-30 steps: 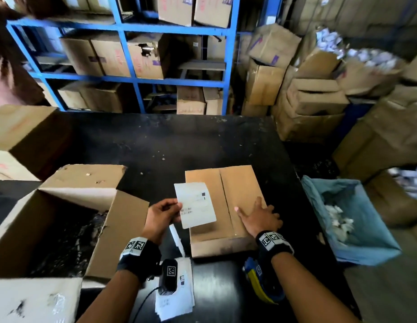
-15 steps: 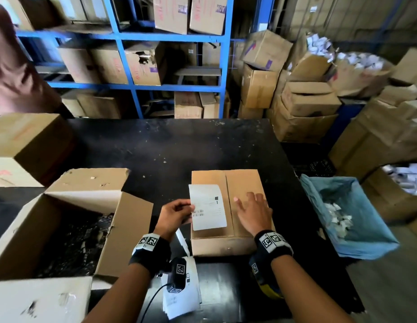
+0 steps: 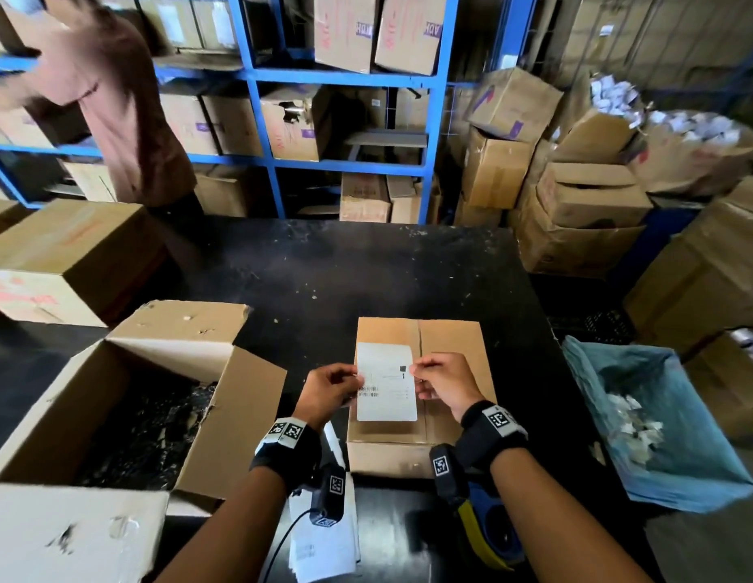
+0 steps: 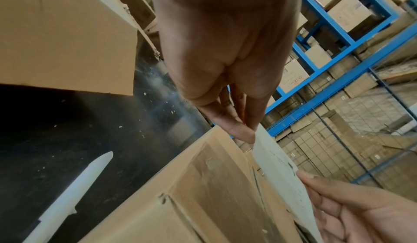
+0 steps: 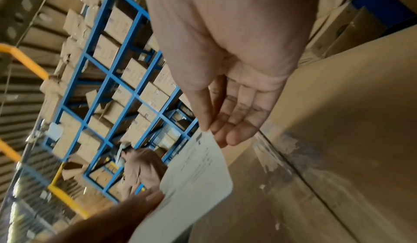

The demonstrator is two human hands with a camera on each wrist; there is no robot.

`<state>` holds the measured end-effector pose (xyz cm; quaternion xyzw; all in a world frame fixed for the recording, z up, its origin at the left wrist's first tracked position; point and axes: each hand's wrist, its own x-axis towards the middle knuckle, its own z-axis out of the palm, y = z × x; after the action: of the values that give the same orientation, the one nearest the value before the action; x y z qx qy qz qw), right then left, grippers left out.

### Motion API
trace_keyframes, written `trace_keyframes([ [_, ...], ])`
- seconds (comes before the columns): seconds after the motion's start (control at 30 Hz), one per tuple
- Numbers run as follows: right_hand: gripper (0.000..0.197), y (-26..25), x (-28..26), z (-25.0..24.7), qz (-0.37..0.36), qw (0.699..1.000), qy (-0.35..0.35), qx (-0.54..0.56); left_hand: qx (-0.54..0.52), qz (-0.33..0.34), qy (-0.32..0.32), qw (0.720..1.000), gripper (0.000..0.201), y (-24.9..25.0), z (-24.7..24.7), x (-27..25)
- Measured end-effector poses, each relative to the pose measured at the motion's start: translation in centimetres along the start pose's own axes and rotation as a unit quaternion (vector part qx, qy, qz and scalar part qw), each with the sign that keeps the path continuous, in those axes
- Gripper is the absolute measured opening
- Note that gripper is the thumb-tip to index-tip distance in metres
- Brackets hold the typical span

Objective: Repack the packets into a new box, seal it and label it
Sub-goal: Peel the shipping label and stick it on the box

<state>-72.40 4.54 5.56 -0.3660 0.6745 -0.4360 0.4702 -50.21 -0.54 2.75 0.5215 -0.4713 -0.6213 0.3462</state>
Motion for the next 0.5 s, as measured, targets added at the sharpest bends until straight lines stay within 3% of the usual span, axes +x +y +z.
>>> trace_keyframes([
  [0.27,0.003,0.2,2.5,2.2,-0.010,0.994,0.039,-0.103,0.095,-0.026,0.069,0.993,0.009,0.5,0.2,2.3],
  [0.5,0.008,0.6,4.2,2.9,0.048,0.989,0.066,-0.120,0.147,-0.037,0.072,0.986,0.007,0.5,0.4,4.2],
])
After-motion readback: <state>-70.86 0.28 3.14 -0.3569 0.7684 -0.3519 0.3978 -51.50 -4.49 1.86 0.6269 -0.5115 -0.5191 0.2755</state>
